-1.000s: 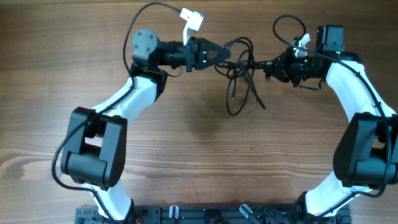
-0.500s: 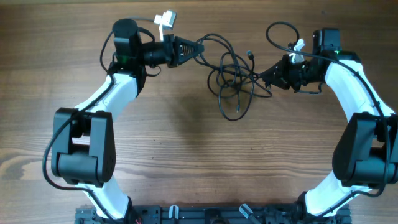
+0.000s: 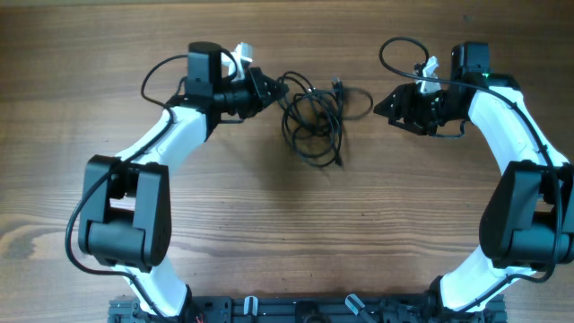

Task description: Untangle cables

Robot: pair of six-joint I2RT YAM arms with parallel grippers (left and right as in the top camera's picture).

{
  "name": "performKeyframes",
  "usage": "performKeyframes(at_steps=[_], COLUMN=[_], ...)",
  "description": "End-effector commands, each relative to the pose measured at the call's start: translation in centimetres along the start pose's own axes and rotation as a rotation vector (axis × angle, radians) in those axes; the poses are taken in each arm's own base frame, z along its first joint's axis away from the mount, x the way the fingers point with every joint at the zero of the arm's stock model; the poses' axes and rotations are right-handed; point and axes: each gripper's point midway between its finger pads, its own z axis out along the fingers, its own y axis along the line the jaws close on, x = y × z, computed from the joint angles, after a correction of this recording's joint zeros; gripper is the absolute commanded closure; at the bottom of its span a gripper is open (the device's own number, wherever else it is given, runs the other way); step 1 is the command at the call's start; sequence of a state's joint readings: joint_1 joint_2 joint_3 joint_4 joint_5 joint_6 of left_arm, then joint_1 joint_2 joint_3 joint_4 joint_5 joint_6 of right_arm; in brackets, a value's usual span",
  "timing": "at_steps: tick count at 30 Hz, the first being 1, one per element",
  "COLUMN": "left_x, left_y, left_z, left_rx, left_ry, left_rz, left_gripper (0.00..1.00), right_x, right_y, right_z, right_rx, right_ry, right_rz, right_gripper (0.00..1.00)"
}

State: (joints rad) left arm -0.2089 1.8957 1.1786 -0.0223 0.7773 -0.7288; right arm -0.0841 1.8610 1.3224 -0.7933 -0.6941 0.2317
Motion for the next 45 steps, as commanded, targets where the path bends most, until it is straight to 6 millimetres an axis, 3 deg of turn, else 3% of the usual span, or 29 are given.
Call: performKeyframes(at_steps=[1,10,14,23,26,29,34,45], left_x=[-0.9,1.0,1.5,2.2,2.5,3.0,3.4,4.4], left_y=[0.3,3.1,3.5,4.2,4.9,5.4,6.0,5.9], left_z=[-0.2,-0.1,-0.1,-0.2,-0.3,-0.3,-0.1,0.8], left_rx=[-0.121,-0.276,-0.291,-0.330,-0.370,-0.413,-0.484,-0.557], left_ry=[-0.083,-0.047,-0.024,-0.006,-0.003,0.000,-0.015,-0.032], left_rz=[0.119,0.102,0.131,0.114,0.106,0.107,0.129,0.188], left_gripper=[0.96,0.96,0.96,0.91,0.82,0.65,0.45,0.35], right_x=[0.1,-0.1,0.0,0.3,0.4,0.4,0.3,0.6], right_y=[-0.6,2.2,3.6,4.3,4.3,4.3,4.2,2.8], right_z=[0.2,-2.9,-4.5,-5.5,-5.5,-5.5,-5.5,-5.5], right_rx=[0.019,0.001,-0.007,-0.010,-0.010,-0.010,-0.004,0.072], right_ry=[0.005,-0.077,-0.116,-0.131,-0.131,-0.130,-0.131,-0.123], right_rz=[-0.023,-0.107,-0.142,-0.156,-0.154,-0.154,-0.153,-0.125], right_gripper=[0.43,0.39,0.32,0.29,0.29,0.29,0.27,0.25])
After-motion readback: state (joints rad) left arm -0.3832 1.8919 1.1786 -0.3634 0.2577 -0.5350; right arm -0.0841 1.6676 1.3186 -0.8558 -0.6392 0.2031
